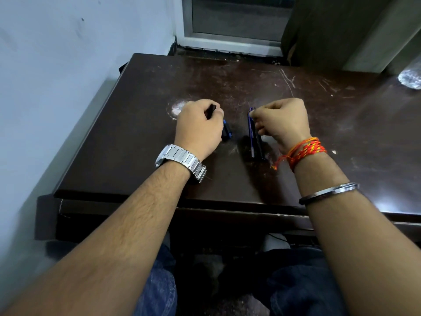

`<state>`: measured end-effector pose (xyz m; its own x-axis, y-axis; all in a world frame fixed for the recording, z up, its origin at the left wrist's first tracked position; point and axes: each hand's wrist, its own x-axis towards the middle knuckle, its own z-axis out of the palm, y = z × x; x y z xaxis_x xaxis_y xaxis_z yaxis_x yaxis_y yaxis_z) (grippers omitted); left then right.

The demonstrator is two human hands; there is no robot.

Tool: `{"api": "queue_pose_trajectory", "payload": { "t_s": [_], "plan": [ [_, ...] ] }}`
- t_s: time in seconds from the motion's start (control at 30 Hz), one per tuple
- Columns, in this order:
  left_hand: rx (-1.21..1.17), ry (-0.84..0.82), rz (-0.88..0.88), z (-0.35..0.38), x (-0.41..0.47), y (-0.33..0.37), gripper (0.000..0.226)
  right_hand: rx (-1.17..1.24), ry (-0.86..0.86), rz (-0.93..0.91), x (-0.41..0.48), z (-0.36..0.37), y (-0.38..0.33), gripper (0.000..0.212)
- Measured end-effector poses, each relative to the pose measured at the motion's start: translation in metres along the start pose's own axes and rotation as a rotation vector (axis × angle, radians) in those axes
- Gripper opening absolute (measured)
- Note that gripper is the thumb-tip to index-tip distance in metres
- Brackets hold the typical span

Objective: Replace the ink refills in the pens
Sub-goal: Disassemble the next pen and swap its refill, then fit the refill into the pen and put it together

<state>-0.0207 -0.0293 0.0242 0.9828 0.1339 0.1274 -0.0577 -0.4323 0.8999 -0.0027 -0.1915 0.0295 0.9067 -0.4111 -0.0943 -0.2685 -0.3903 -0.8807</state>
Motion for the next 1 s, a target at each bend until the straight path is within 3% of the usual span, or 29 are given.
{"api": "queue_pose_trajectory", "payload": {
  "t_s": [0.17,0.33,0.47,0.63,1.0],
  "plan": [
    [0.017,0.026,0.022,0.004,-0.001,-0.005,0.008,-0.270,-0.077,-0.028,0.001,-0.002,0.001,0.016],
    [0.037,0.044,0.032,0.007,0.000,-0.009,0.016,-0.482,-0.076,-0.092,-0.001,0.001,-0.004,0.027],
    [0.064,0.049,0.040,0.009,0.000,-0.010,0.021,-0.522,-0.085,-0.086,-0.004,0.006,-0.005,0.034],
    [0.067,0.038,0.049,0.009,0.001,-0.012,0.022,-0.505,-0.085,-0.118,-0.008,0.006,-0.006,0.022],
    [0.085,0.022,0.042,0.009,0.001,-0.013,0.020,-0.610,-0.083,-0.134,-0.012,0.011,-0.005,0.034]
  ]
}}
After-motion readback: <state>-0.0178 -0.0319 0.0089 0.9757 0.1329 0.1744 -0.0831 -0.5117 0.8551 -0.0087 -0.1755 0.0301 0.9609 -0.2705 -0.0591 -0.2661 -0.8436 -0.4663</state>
